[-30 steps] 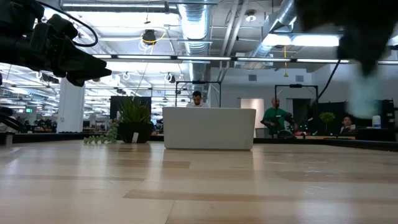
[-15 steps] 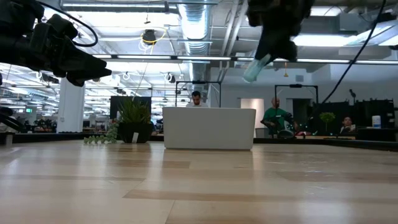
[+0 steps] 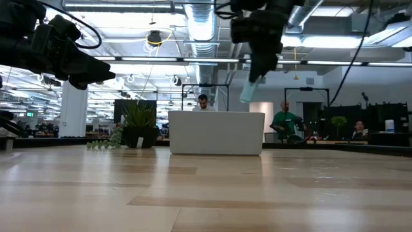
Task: Pick and place pill bottles into a basket
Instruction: Put the blue pill bottle into the gray bin
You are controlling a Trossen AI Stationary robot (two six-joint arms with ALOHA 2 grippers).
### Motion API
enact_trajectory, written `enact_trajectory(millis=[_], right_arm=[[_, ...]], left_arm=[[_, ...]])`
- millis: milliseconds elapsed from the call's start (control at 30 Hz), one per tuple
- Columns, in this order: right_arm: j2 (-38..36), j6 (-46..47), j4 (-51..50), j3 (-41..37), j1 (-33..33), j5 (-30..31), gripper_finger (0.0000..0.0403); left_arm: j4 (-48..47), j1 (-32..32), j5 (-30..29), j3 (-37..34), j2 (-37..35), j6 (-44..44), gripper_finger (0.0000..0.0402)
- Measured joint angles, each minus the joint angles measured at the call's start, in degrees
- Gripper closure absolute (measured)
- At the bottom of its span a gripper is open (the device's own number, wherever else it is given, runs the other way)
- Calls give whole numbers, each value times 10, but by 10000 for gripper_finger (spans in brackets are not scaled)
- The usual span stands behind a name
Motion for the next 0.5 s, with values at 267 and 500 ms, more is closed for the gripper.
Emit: enact_trajectory(millis=[267,500], right_arm=[[83,-53,-88,98,-18,1,282],[136,-73,-103,125,-21,-11,293]], left_arm=[[0,0,1,0,0,0,200],[0,0,1,0,1,0,200]])
